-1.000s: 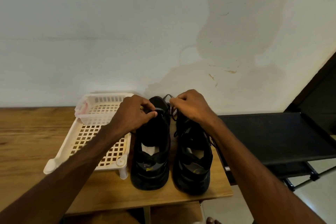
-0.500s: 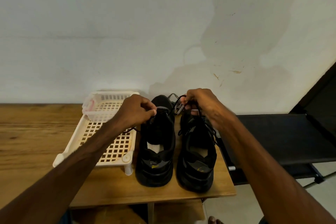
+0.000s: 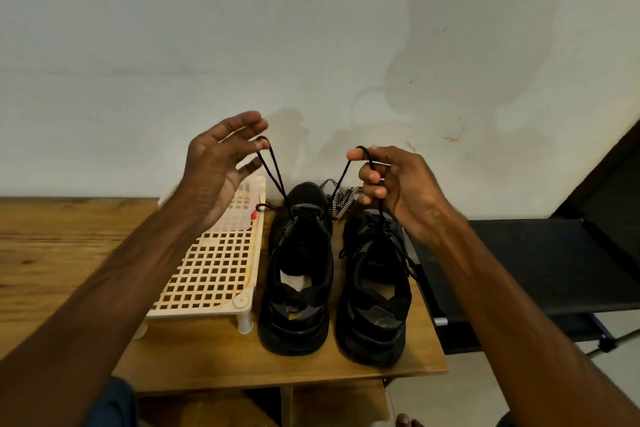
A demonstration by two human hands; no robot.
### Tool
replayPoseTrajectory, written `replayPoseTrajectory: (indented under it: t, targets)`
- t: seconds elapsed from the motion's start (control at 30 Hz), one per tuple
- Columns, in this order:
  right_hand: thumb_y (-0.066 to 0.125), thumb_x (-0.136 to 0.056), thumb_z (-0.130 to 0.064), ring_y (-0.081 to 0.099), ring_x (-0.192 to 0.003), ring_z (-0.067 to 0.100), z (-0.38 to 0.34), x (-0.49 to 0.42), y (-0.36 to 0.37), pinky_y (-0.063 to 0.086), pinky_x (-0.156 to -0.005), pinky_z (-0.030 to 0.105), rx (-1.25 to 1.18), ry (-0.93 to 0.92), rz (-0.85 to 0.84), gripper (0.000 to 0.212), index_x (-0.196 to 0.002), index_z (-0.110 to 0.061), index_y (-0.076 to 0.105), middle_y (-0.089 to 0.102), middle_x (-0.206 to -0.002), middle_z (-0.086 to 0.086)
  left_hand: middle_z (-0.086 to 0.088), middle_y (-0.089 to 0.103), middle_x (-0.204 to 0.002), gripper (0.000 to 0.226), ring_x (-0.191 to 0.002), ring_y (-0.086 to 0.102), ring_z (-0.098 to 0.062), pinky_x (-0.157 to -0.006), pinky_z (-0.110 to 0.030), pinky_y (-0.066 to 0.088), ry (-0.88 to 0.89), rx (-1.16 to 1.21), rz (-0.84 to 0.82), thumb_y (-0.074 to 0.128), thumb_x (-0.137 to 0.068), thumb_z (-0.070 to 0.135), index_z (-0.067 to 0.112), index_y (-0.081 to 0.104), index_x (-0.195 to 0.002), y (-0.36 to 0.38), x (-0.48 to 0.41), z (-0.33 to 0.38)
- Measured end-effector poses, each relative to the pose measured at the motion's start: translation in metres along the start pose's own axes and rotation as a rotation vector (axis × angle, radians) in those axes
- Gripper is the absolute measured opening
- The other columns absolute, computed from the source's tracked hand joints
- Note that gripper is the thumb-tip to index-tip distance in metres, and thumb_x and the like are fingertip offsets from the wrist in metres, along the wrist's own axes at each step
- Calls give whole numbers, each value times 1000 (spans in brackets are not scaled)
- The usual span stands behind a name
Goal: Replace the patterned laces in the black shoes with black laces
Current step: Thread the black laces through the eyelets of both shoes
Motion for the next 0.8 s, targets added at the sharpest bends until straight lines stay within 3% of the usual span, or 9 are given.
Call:
replayPoseTrajectory:
  t: [0.1, 0.2, 0.3, 0.4, 0.53, 0.63, 0.7, 0.8]
  targets:
    - [41, -103, -21, 36, -56, 12, -18, 6, 9, 38, -53, 27, -137, -138, -75, 38, -126, -3, 66, 46, -71, -1, -1, 73, -116, 33, -100, 68, -19, -85, -31, 54, 80, -72, 5, 59, -91, -3, 14, 70, -117, -2, -2, 5]
    - [39, -104, -20, 36, -57, 11, -34, 12, 19, 29, -49, 24, -241, -236, -161, 42, -141, -13, 58, 49, -75, -2, 8, 73, -115, 25, -106, 67, -15, -92, -31, 54, 208, -633, 68, 65, -93, 5, 20, 74, -112, -4, 0, -1]
    - [39, -106, -22, 34, -55, 9, -36, 15, 27, 20, -48, 25, -268, -244, -194, 44, -148, -23, 52, 49, -76, -2, 8, 67, -128, 20, -128, 53, -19, -108, -38, 36, 279, -1175, 193, 74, -86, 28, 28, 75, -107, -10, 4, -17]
    - [40, -107, -23, 34, -54, 9, -30, 14, 31, 21, -45, 22, -217, -231, -177, 41, -146, -22, 53, 50, -77, -1, 3, 64, -135, 23, -134, 45, -27, -111, -47, 30, 217, -1261, 217, 76, -86, 27, 26, 75, -109, -11, 4, -28]
    - [46, -106, -23, 41, -52, 10, -4, 2, 15, 31, -42, 20, 203, -112, 93, 30, -119, -12, 71, 60, -75, 2, 4, 72, -117, 25, -110, 64, -18, -102, -41, 49, 239, -1251, -1, 72, -88, 19, 21, 74, -113, 8, 10, -38]
    - [54, -102, -21, 56, -60, 10, 14, -3, 2, 45, -56, 26, 696, -73, 226, 23, -95, -11, 74, 73, -76, 1, 0, 71, -122, 42, -118, 60, -25, -100, -45, 49, 181, -1480, -182, 71, -84, 13, 22, 70, -125, 13, 8, -53]
    - [58, -100, -19, 65, -71, 7, 25, -9, -6, 52, -68, 26, 849, -34, 235, 16, -102, -14, 73, 76, -84, 0, 2, 70, -126, 49, -122, 54, -28, -98, -49, 48, 158, -1659, -301, 70, -82, 14, 31, 68, -128, 12, 4, -62]
    - [61, -92, -12, 69, -92, 15, 34, -14, -11, 55, -82, 26, 1065, 19, 241, 31, -121, -9, 69, 74, -103, 4, 7, 64, -132, 32, -126, 44, -26, -99, -45, 41, 174, -1728, -348, 71, -87, 23, 34, 74, -117, 12, -1, -66]
Point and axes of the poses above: each hand's wrist, its own x-axis away from the middle knuckle, its own y-axis out of the palm, z = x × y, the point moved 7 cm from there along -x, towards the middle knuckle
